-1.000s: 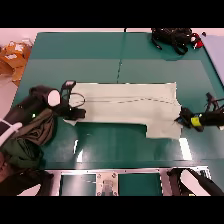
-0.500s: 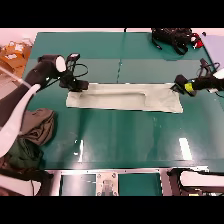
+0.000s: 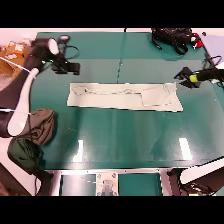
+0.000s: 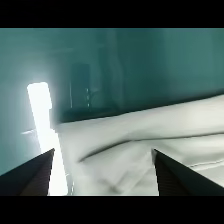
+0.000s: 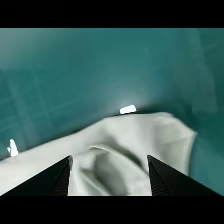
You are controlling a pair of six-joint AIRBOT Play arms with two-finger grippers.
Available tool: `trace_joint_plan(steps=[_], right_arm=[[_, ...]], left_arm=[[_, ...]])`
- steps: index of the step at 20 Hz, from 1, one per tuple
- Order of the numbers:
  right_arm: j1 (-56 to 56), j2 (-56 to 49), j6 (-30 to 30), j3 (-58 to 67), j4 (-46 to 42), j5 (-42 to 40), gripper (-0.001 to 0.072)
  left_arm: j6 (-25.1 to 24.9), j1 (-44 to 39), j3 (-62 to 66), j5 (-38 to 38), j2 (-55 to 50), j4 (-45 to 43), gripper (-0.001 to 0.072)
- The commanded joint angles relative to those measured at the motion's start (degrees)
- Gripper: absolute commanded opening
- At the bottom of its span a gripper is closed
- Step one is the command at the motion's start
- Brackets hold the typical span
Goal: Fold the shirts.
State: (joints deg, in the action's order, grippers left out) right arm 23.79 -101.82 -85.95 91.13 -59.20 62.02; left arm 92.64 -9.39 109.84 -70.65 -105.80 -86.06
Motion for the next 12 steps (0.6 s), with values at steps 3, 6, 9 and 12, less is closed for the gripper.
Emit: trace_joint_plan(steps=[3, 6, 9, 12], right_arm=[[11.1, -4.4, 12.0, 2.0, 1.4, 16.5, 0.0575], [13.6, -9.9, 18.0, 1.9, 7.6, 21.5, 0.0601], [12.2, -14.5, 20.6, 1.9, 12.5, 22.3, 0.0602], [8.2, -15.8, 23.6, 2.0, 16.2, 21.9, 0.0601]], left_arm=[[0.3, 7.5, 5.7, -18.8, -0.6, 4.2, 0.0693], [0.3, 7.8, 5.7, -21.1, -0.6, 6.2, 0.0692], [0.3, 7.8, 5.7, -20.7, -0.6, 11.8, 0.0691], [0.3, 7.8, 5.7, -20.1, -0.6, 16.4, 0.0692]])
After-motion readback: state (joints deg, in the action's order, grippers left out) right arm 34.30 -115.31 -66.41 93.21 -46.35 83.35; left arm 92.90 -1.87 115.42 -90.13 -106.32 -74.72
